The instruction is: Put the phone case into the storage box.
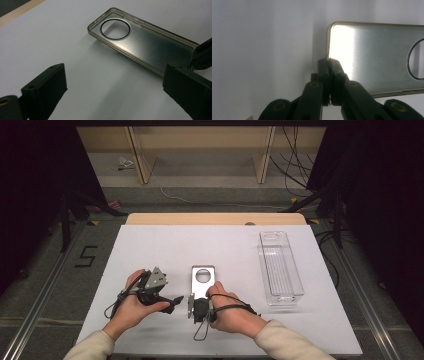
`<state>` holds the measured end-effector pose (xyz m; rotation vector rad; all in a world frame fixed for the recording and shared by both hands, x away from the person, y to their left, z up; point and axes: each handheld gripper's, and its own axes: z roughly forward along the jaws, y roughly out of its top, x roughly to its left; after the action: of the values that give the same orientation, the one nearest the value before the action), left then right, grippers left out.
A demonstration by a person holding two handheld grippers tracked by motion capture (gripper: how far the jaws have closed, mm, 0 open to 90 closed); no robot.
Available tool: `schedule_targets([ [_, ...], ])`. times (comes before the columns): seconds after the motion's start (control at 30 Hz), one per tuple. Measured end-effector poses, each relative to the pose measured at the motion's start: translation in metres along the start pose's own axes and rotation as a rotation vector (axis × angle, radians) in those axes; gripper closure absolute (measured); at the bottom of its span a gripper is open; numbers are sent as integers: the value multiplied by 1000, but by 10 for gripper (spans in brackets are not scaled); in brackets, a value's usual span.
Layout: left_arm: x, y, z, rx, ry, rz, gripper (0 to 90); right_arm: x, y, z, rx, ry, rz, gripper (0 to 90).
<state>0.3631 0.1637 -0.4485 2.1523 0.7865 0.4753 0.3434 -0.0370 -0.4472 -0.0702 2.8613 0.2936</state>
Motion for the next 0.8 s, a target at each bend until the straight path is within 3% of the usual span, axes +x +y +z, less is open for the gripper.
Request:
schedule_targets([
  [0.37, 4, 0, -2, -23, 14, -41, 82, -1, -10, -4, -82, -55, 16, 894],
  [0.63, 5, 0, -3, -36, 17, -65, 98, -2, -28, -10, -195, -125, 36, 894],
  [0.8, 6, 0, -3, -44, 20, -76, 106, -3, -39, -14, -227, -161, 48, 894],
])
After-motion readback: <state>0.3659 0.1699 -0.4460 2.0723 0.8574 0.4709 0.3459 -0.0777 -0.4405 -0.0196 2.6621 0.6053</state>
